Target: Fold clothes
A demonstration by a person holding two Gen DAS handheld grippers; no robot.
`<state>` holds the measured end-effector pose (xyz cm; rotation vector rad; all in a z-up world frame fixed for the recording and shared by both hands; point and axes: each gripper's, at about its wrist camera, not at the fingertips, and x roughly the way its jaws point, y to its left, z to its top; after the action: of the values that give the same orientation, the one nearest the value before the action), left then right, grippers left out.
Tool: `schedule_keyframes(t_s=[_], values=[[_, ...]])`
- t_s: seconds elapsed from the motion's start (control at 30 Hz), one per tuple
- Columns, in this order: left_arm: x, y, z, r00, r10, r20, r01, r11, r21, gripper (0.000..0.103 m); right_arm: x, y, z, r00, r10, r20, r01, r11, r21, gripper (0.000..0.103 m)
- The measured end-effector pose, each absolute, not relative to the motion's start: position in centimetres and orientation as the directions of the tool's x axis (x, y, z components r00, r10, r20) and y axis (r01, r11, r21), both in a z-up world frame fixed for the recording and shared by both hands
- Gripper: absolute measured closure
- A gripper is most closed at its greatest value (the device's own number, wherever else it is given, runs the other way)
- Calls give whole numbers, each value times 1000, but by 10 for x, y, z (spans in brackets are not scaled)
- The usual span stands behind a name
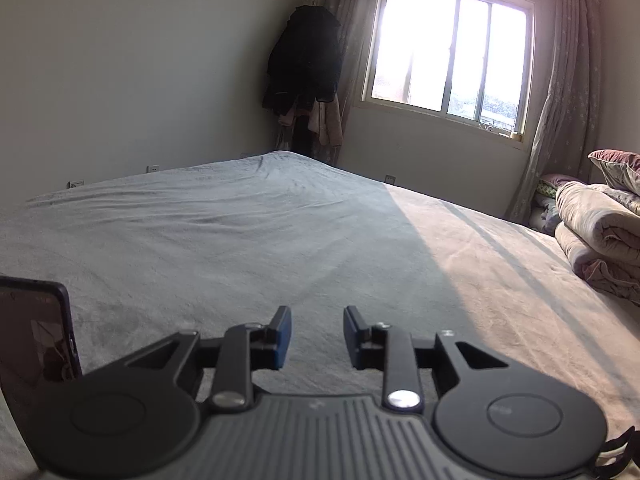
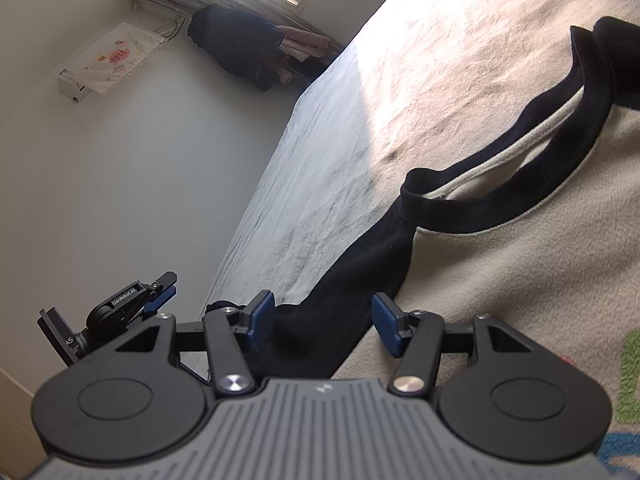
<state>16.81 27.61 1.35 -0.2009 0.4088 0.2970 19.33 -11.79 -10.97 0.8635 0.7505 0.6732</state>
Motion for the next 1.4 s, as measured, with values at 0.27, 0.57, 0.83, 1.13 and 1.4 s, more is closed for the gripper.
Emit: schedule_keyframes(t_s=[0.27,0.57,0.83,1.13,1.4], values=[[195,284,-3,721,364,-590,-428,903,34,46,194,-117,-110,562,772,-298,-213,483,850,45],[272,292,-32,562,199,-802,-162,978,129,65,195,-121,-113,554,781,-289,-204,464,862,45],[283,268,-52,476,164,-864,39,978,207,45,196,-126,-116,552,789,-271,-188,434,881,45],[287,260,-46,478,251,-842,-40,964,264,97,195,-128,-116,551,791,-267,-184,427,886,45],[301,316,12,509,584,-632,-523,793,312,97,195,-131,-117,550,794,-259,-177,414,893,45]])
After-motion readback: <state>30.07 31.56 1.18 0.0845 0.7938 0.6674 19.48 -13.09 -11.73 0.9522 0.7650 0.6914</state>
